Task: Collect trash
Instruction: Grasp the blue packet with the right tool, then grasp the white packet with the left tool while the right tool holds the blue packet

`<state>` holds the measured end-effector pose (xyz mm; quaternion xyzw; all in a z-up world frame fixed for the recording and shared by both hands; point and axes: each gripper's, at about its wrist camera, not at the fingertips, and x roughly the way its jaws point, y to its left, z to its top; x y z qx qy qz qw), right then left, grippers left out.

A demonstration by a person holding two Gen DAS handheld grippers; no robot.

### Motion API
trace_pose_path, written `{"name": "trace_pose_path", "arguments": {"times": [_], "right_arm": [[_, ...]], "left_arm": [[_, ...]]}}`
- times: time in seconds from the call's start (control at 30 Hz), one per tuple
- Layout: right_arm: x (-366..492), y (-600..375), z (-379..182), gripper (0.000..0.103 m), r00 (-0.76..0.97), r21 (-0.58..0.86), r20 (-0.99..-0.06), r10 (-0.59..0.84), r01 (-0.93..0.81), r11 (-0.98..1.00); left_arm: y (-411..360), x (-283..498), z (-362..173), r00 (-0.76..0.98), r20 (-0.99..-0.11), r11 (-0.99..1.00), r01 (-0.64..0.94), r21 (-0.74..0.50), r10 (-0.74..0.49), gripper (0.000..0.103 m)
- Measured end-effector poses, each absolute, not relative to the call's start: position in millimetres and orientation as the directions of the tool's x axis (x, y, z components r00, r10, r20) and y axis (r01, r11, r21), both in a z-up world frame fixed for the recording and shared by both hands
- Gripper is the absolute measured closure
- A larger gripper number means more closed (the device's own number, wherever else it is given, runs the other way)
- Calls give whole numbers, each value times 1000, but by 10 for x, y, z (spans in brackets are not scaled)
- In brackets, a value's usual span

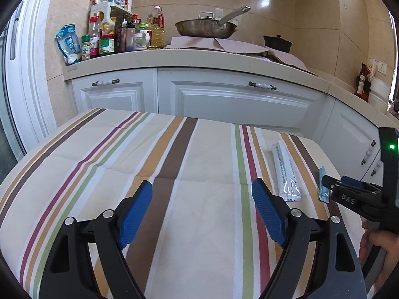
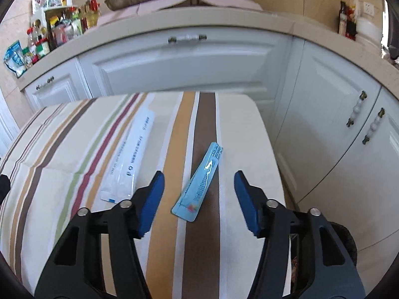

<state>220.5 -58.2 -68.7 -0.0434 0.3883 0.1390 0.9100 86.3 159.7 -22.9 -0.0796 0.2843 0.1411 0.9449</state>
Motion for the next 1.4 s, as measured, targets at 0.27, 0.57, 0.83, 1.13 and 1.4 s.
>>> {"name": "trace_pose_path", "arguments": {"times": [0.27, 0.57, 0.83, 1.13, 1.4], "right_arm": [[2330, -545, -803, 61, 609, 19, -766, 206, -298, 954], [2365, -601, -835, 82, 590, 36, -777, 219, -307, 951], [2255, -842, -735, 83, 626, 57, -743, 237, -294, 954], [2189, -1124, -633, 83, 653, 82, -713, 256, -285, 955], [2196, -1276, -598, 83, 664, 106, -696, 273, -281, 954]], "left_arm": [[1551, 958, -313, 777, -589, 948, -313, -55, 222, 24], [1570, 1047, -412, 738, -633, 944, -328, -33, 234, 23], [1390, 1176, -421, 732, -647, 956, -293, -18, 212, 24], [1068, 1486, -467, 720, -677, 973, -228, -23, 153, 23], [843, 1860, -622, 663, -744, 985, -168, -40, 83, 24]]}}
